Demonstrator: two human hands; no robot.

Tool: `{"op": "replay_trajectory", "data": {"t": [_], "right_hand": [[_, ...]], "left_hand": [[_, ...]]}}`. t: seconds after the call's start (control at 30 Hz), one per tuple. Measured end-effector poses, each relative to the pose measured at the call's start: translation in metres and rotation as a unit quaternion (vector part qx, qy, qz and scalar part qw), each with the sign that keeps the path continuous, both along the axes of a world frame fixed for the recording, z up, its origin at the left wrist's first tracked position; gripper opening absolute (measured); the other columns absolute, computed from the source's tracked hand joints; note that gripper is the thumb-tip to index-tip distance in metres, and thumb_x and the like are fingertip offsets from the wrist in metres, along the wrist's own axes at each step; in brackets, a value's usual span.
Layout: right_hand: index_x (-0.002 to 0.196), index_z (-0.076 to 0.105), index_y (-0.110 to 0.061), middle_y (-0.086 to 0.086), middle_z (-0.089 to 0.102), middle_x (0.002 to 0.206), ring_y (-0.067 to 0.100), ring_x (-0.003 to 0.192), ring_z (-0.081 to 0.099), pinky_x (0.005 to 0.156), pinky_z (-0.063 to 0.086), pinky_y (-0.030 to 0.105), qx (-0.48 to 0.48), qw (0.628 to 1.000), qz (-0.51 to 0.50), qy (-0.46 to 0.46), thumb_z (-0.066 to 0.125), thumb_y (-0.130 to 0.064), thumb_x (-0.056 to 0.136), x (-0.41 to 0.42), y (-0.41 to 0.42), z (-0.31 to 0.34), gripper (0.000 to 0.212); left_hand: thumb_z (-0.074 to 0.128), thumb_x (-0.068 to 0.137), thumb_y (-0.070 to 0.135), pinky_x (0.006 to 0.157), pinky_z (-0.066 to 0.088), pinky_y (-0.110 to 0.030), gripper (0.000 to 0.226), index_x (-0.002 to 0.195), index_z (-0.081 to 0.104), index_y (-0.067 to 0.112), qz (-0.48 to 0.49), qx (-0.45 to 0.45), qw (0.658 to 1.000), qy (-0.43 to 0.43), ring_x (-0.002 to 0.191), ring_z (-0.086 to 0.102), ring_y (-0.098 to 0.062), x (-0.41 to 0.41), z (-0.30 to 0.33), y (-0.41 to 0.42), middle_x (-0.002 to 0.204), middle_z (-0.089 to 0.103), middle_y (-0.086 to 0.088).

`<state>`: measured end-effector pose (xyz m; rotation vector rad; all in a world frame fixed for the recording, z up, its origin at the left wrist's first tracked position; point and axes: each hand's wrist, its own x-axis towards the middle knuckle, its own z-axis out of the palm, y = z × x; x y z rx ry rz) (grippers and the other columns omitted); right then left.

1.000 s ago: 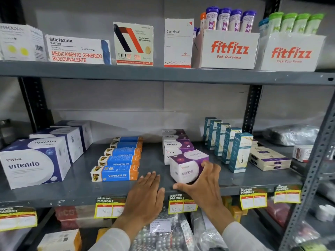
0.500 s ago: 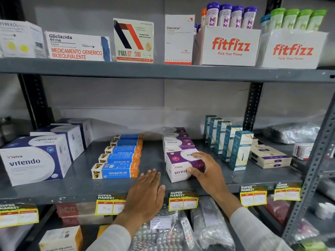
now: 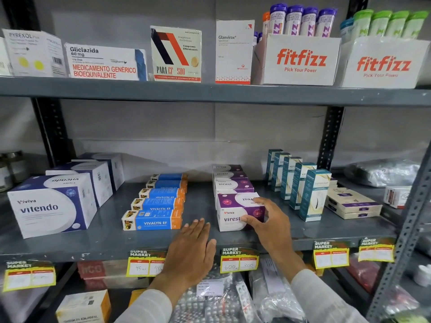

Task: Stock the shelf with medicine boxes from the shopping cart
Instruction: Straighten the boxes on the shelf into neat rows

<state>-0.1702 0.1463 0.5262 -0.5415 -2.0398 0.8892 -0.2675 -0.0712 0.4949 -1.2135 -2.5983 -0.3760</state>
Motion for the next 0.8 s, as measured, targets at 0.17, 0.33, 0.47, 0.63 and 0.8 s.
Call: {"op": "replay_trajectory", "data": {"t": [0.17,0.33,0.47,0.63,0.8], "right_hand": [[0.133,0.06,-0.03,-0.005,0.066,0.136,0.007,0.111,0.057,0.092,0.06,0.032,-0.001,1.0,-0.004,0.003,0.087,-0.046,0.075,0.0,0.002,-0.002,0.066],[0.136,0.059,-0.029,-0.003,0.064,0.139,0.006,0.114,0.055,0.092,0.059,0.031,0.004,1.0,0.006,-0.001,0.085,-0.044,0.078,0.002,0.001,-0.002,0.065],[0.139,0.058,-0.026,0.0,0.061,0.144,0.02,0.127,0.059,0.094,0.059,0.035,0.013,1.0,0.011,-0.013,0.083,-0.039,0.081,0.004,0.0,-0.002,0.065],[0.142,0.056,-0.025,0.001,0.059,0.147,0.024,0.131,0.057,0.097,0.06,0.039,0.015,1.0,0.01,-0.023,0.082,-0.036,0.083,0.005,-0.001,-0.003,0.065],[0.147,0.049,-0.026,0.001,0.051,0.152,0.019,0.135,0.049,0.1,0.048,0.024,0.05,0.998,0.012,-0.022,0.078,-0.038,0.088,0.01,-0.013,0.005,0.067]], "left_hand": [[0.007,0.102,0.054,0.13,0.009,-0.038,0.071,0.161,0.021,0.017,0.0,-0.001,1.0,-0.002,0.158,0.013,-0.016,0.0,0.0,0.0,0.171,0.02,-0.002],[0.008,0.102,0.054,0.13,0.009,-0.038,0.071,0.161,0.021,0.017,0.001,0.002,1.0,-0.004,0.158,0.013,-0.015,0.0,0.0,0.0,0.171,0.02,-0.002],[0.007,0.102,0.054,0.13,0.008,-0.038,0.071,0.161,0.021,0.017,-0.001,0.006,1.0,-0.005,0.158,0.013,-0.015,-0.001,-0.001,0.001,0.171,0.02,-0.002],[0.007,0.102,0.054,0.13,0.01,-0.039,0.071,0.161,0.02,0.017,0.002,0.007,1.0,-0.008,0.158,0.013,-0.016,-0.001,-0.002,0.001,0.171,0.02,-0.003],[0.022,0.106,0.053,0.128,0.015,-0.034,0.062,0.16,0.025,0.022,-0.015,0.071,0.995,-0.063,0.155,0.022,-0.013,0.005,0.015,-0.007,0.169,0.028,0.001]]}}
